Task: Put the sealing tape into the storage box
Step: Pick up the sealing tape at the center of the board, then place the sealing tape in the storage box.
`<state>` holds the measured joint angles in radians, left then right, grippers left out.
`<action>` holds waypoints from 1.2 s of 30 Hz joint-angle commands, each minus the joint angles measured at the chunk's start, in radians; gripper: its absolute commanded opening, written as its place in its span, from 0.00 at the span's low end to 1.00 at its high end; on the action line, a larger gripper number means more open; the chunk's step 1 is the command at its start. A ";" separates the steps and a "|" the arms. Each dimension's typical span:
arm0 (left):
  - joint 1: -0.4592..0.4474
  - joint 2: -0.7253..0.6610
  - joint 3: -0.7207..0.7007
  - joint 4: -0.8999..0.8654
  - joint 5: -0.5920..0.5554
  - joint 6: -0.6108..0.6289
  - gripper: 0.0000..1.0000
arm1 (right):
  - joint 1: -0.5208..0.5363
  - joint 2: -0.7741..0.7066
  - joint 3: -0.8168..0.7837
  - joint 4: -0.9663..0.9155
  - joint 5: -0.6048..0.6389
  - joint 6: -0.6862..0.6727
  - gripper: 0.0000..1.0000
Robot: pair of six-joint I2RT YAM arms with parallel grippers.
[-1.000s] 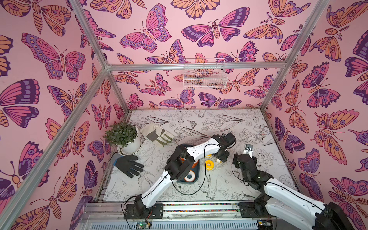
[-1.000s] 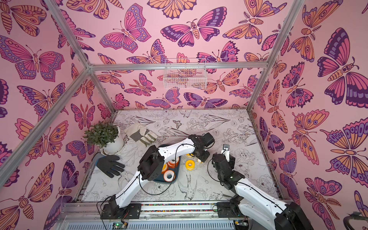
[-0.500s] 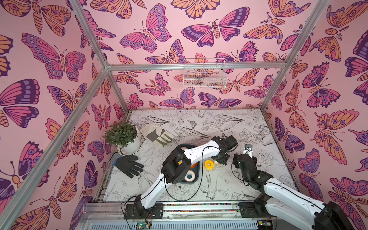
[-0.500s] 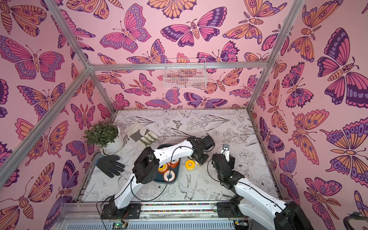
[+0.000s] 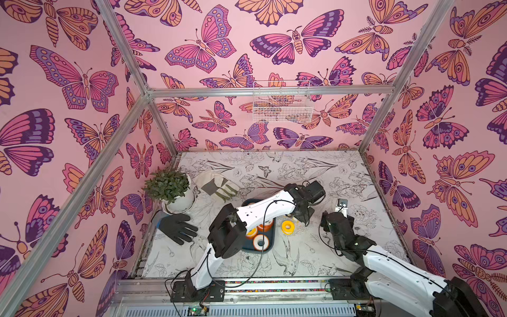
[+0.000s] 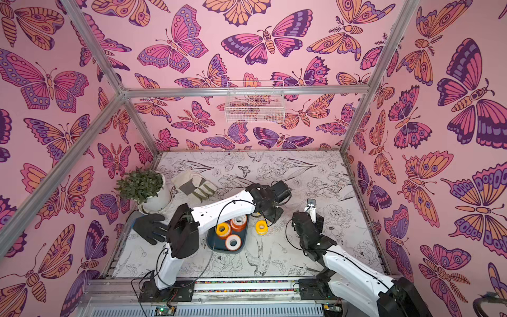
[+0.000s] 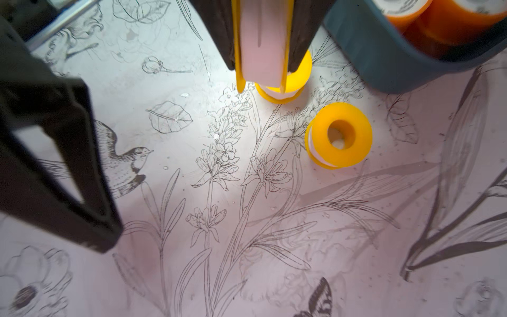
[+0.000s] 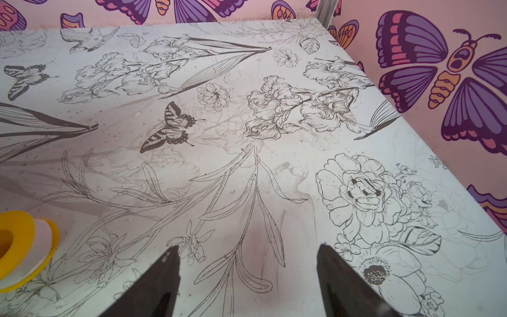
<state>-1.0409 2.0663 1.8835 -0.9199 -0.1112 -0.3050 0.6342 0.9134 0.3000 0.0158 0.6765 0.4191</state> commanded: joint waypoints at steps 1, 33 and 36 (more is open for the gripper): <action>0.014 -0.127 -0.082 -0.031 -0.038 -0.030 0.20 | -0.007 0.008 0.034 0.002 0.015 0.009 0.82; 0.262 -0.616 -0.974 0.396 0.454 -0.164 0.18 | -0.008 0.036 0.048 -0.001 0.006 0.005 0.82; 0.266 -0.602 -0.996 0.416 0.459 -0.170 0.18 | -0.007 0.037 0.048 -0.001 0.005 0.005 0.82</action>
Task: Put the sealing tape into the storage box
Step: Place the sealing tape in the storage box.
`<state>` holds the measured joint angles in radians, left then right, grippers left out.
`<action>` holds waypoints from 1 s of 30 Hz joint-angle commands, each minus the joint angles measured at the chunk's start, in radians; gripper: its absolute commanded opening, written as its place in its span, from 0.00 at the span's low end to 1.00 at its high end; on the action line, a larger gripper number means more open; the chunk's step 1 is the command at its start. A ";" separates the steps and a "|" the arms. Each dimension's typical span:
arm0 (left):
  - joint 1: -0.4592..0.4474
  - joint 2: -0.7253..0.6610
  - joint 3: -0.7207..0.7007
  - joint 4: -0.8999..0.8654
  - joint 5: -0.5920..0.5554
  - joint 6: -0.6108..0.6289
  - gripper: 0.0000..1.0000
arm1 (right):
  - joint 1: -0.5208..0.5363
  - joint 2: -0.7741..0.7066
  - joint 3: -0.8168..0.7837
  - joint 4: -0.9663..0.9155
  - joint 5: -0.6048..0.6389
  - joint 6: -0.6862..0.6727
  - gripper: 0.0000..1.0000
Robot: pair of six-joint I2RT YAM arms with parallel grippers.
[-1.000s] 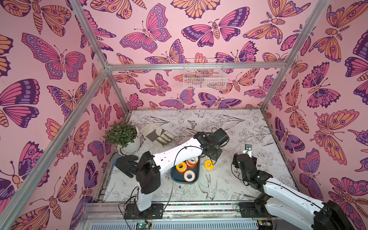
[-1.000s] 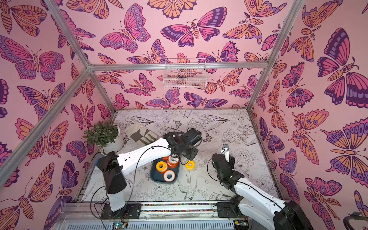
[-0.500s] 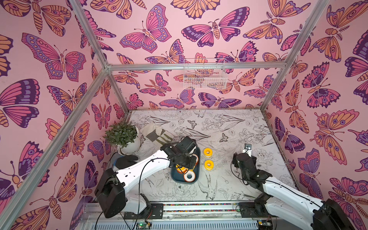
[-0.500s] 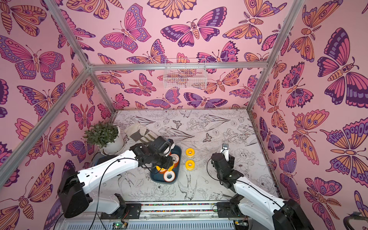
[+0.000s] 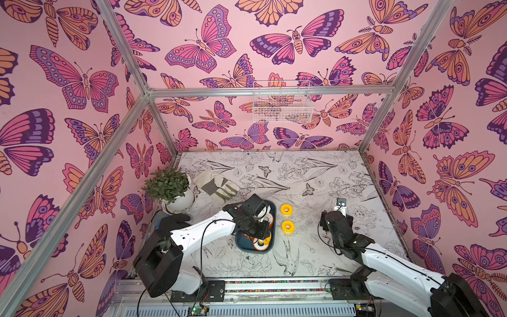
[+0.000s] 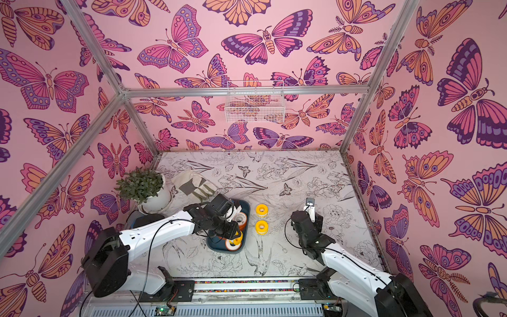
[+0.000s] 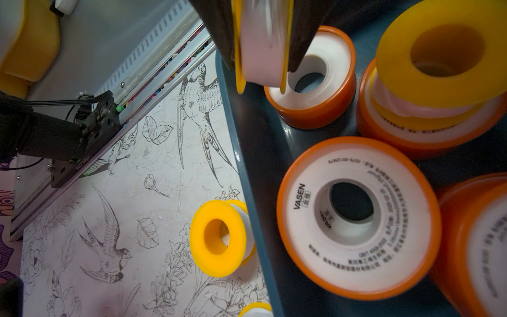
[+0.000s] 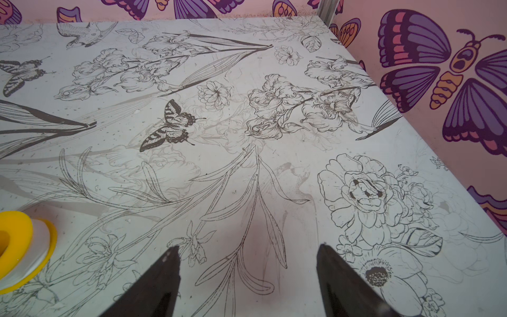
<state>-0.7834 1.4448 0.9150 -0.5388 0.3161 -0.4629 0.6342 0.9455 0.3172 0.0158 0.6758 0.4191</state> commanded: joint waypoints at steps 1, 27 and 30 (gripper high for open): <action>0.010 0.021 -0.036 0.046 0.036 -0.015 0.18 | -0.008 0.006 0.032 -0.001 0.005 0.005 0.82; 0.041 -0.018 -0.067 -0.001 0.000 -0.017 0.64 | -0.008 0.011 0.037 -0.011 -0.001 0.007 0.82; 0.041 -0.040 -0.068 -0.024 -0.011 -0.015 0.64 | -0.008 0.013 0.038 -0.010 -0.001 0.007 0.82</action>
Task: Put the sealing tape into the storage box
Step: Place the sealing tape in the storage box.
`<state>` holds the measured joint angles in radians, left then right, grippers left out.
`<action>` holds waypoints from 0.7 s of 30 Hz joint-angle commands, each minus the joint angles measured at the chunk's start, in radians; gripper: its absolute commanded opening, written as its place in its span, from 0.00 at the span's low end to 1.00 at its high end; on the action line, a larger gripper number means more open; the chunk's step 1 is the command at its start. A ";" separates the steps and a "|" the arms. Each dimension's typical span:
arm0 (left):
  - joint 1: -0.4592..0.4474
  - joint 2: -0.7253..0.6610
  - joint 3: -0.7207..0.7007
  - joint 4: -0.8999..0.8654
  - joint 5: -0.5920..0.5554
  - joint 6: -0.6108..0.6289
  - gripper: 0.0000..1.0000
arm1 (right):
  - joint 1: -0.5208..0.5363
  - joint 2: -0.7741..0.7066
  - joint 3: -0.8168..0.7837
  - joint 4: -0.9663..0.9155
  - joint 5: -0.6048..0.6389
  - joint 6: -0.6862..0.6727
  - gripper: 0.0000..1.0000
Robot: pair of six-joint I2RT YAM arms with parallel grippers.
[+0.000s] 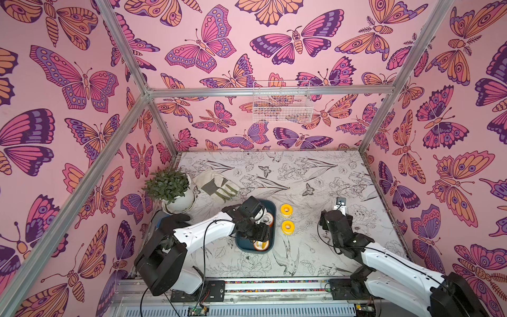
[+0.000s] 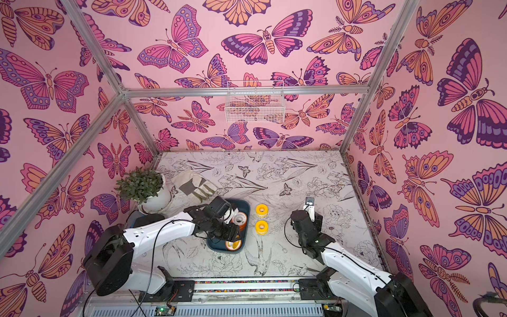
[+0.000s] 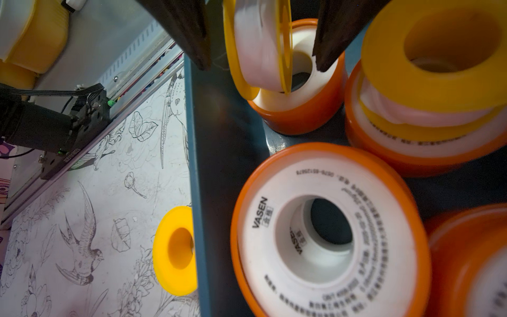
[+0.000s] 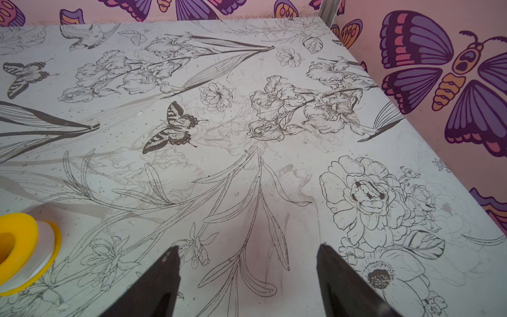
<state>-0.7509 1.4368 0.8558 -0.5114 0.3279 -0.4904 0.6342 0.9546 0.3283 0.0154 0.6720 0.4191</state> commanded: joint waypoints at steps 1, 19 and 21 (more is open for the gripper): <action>0.008 -0.041 -0.009 -0.058 -0.020 0.013 0.64 | -0.008 0.004 0.028 -0.010 0.003 0.006 0.82; -0.005 -0.034 -0.003 -0.125 -0.049 0.014 0.37 | -0.008 0.021 0.038 -0.015 -0.004 0.007 0.82; -0.005 -0.032 0.001 -0.129 -0.047 0.014 0.29 | -0.007 0.022 0.040 -0.018 -0.003 0.007 0.81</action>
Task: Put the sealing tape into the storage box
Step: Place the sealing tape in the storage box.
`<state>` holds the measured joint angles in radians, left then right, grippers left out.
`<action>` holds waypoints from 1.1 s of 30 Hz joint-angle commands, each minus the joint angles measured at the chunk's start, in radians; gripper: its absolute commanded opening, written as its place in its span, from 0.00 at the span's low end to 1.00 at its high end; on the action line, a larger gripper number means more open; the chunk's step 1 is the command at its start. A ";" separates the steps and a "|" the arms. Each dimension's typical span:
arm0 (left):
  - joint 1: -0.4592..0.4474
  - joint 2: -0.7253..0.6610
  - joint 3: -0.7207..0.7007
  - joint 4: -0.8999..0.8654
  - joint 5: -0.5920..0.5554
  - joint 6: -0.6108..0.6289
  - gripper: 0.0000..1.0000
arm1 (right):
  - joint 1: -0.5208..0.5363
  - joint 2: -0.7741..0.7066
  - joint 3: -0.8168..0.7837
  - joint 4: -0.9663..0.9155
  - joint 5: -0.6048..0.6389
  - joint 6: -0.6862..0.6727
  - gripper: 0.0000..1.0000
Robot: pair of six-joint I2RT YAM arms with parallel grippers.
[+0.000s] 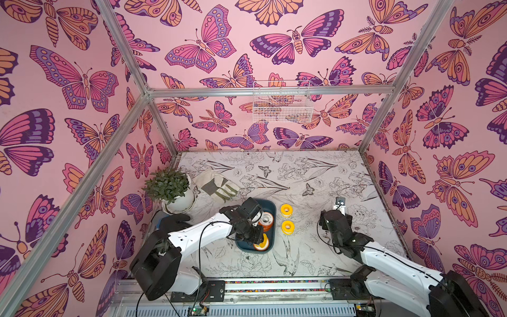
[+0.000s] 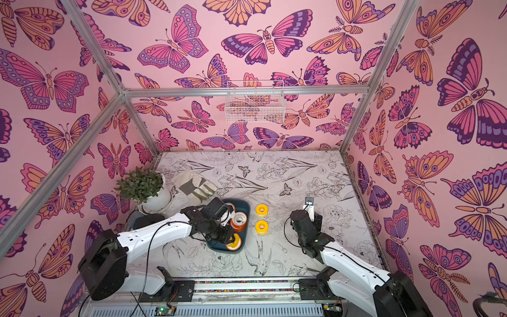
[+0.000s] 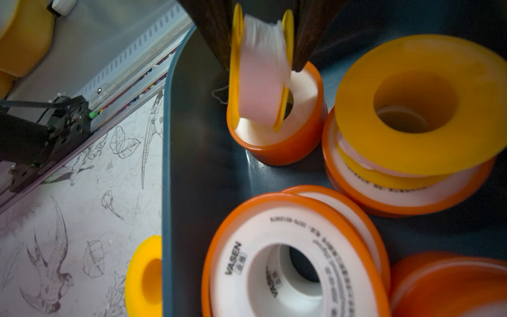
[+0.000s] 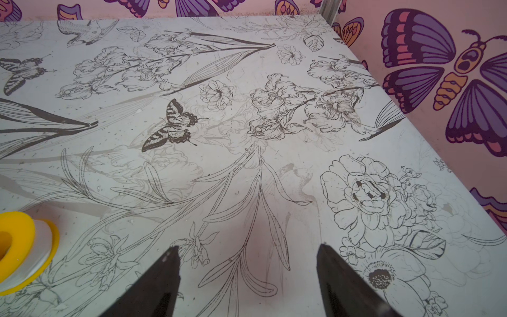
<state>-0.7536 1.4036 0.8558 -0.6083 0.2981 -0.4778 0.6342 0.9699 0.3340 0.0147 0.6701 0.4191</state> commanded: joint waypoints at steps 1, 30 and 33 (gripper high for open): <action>-0.003 -0.001 0.002 -0.033 -0.012 0.000 0.26 | -0.008 0.007 0.034 -0.017 -0.001 0.006 0.82; 0.011 0.018 -0.081 0.142 0.115 -0.039 0.26 | -0.008 0.009 0.039 -0.027 -0.006 0.009 0.81; 0.021 0.013 -0.089 0.135 0.098 -0.040 0.36 | -0.008 0.009 0.039 -0.025 -0.007 0.008 0.81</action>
<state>-0.7429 1.4025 0.7994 -0.4618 0.4053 -0.5159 0.6342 0.9752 0.3466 0.0074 0.6643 0.4191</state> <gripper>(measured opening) 0.348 0.816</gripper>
